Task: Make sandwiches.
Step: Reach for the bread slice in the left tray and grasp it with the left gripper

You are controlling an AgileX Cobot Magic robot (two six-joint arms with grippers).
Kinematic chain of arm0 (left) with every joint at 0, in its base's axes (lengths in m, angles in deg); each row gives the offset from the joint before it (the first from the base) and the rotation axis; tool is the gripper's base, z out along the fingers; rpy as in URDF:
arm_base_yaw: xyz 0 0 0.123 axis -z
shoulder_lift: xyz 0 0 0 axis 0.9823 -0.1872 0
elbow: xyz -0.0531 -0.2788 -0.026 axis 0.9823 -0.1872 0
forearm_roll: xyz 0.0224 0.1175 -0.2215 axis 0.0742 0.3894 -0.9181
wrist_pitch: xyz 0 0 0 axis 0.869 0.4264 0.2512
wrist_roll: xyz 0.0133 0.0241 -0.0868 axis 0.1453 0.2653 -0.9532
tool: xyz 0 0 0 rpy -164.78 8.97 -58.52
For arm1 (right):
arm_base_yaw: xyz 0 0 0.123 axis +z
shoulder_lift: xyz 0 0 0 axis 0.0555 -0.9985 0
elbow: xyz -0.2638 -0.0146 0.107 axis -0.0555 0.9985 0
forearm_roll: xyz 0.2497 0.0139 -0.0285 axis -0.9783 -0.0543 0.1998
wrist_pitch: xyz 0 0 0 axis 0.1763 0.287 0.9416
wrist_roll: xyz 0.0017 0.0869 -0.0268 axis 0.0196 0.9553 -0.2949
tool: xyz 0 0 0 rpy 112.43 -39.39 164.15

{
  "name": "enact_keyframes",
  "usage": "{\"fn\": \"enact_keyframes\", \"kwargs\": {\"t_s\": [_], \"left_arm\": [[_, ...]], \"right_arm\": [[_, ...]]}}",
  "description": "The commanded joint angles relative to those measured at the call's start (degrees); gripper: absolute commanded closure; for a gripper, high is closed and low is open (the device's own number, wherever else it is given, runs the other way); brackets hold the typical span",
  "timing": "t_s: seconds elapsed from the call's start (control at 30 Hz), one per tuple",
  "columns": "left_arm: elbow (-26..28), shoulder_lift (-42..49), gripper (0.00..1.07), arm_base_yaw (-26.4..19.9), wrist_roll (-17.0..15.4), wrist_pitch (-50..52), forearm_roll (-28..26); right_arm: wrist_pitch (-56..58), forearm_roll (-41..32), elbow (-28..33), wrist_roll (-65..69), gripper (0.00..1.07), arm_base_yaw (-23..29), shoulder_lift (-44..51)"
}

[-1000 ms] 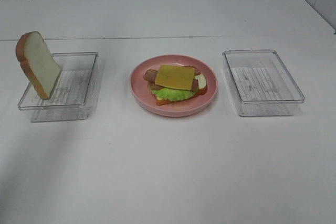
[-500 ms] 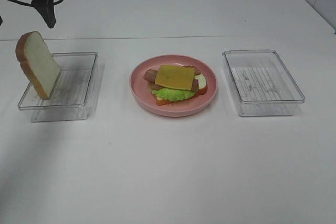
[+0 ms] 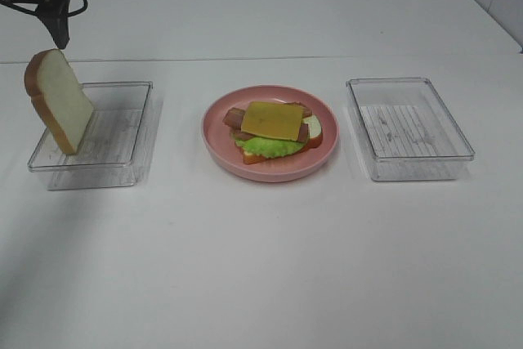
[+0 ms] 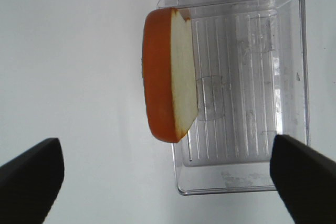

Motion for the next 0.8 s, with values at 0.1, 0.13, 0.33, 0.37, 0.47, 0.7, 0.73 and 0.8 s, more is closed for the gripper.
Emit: {"fn": "enact_keyframes", "kwargs": {"t_s": [0.1,0.13,0.33,0.37,0.47,0.7,0.73,0.8], "left_arm": [[-0.3,-2.6,0.04,0.1,-0.4,-1.4,-1.1],[-0.3,-3.4,0.04,0.1,-0.4,-0.8,-1.4],[-0.3,-6.0,0.04,0.1,-0.4,0.9,-1.5],[-0.3,-6.0,0.04,0.1,-0.4,0.9,-1.5],[-0.3,-7.4,0.04,0.1,-0.4,2.3,-1.7],[-0.3,-9.9,0.05,-0.8,-0.3,3.6,-2.8],[-0.3,-9.9,0.05,-0.8,-0.3,3.6,-2.8],[-0.2,-10.4,0.06,-3.2,0.9,4.8,-6.9]], "right_arm": [[-0.1,0.2,0.0,-0.5,0.09,-0.2,1.7],[-0.1,0.2,0.0,-0.5,0.09,-0.2,1.7],[-0.1,0.2,0.0,-0.5,0.09,-0.2,1.7],[-0.1,0.2,0.0,-0.5,0.09,-0.2,1.7],[-0.1,0.2,0.0,-0.5,0.09,-0.2,1.7],[-0.1,0.2,0.0,-0.5,0.09,-0.2,1.7],[-0.1,0.2,0.0,-0.5,0.09,-0.2,1.7],[-0.1,0.2,0.0,-0.5,0.09,-0.2,1.7]]}}
